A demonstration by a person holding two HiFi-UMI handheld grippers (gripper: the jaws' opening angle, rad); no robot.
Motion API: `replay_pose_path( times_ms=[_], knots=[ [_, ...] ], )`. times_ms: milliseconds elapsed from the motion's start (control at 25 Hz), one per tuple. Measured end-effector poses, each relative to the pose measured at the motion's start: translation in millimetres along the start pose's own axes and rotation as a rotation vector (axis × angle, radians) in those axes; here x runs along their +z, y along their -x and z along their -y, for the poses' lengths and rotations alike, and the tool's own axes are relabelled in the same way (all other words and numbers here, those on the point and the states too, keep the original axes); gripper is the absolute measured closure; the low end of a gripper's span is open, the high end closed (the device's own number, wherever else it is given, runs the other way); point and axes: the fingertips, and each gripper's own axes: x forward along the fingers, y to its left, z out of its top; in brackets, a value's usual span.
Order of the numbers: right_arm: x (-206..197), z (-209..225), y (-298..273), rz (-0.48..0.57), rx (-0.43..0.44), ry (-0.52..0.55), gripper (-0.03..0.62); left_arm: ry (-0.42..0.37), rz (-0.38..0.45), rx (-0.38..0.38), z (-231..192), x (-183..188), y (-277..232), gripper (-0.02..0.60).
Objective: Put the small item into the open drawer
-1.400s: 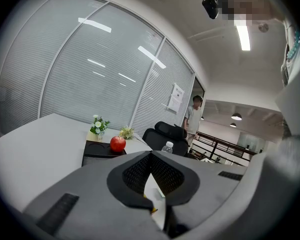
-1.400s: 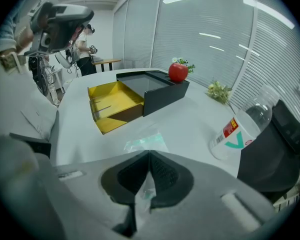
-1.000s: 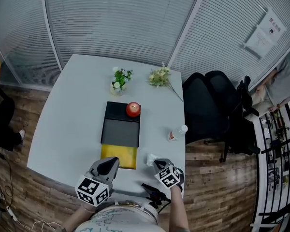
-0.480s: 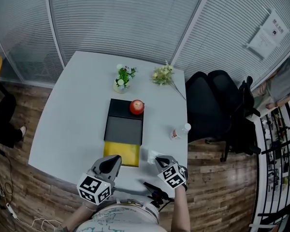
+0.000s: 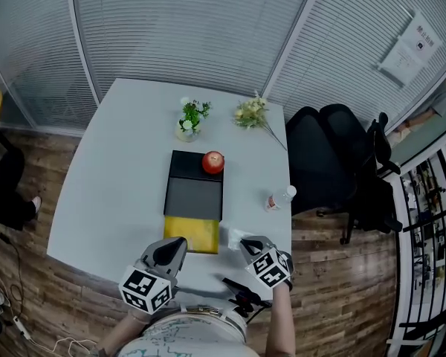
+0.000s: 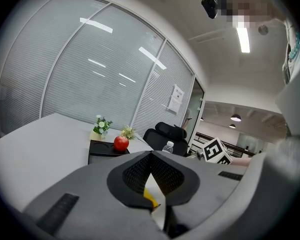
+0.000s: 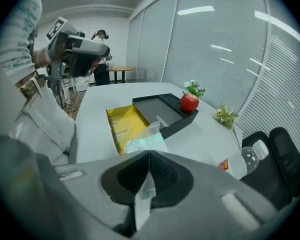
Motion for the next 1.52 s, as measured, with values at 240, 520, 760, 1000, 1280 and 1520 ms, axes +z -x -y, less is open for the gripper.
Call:
replay_pose_path(
  times_ms=[240,520,760,1000,1280,1520],
  knots=[
    [14.6,-8.4,2.4,0.015,0.005,0.017,0.591,0.002,-0.004,0.003,-7.5,1.2,10.6,0.584],
    [31.2,-20.8,3.2,0.031,0.029,0.022,0.591,0.005,-0.002,0.001,-15.5,5.0,23.3,0.584],
    [45.2,-32.5,6.7,0.051,0.056,0.041,0.591,0.004,0.002,-0.002,-19.3,7.4,33.5,0.584],
    [67.2,-39.0,10.5,0.081,0.062,0.091,0.591,-0.008,0.004,-0.011,-21.2,10.7,39.7,0.584],
    [89.6,-49.0,8.8,0.101,0.089,0.128,0.591,-0.008,-0.002,-0.022,-21.7,11.1,46.1,0.584],
    [106.8,-60.4,3.8,0.127,0.128,0.166,0.591,-0.014,0.004,-0.026,-22.9,13.6,51.7,0.584]
  ],
)
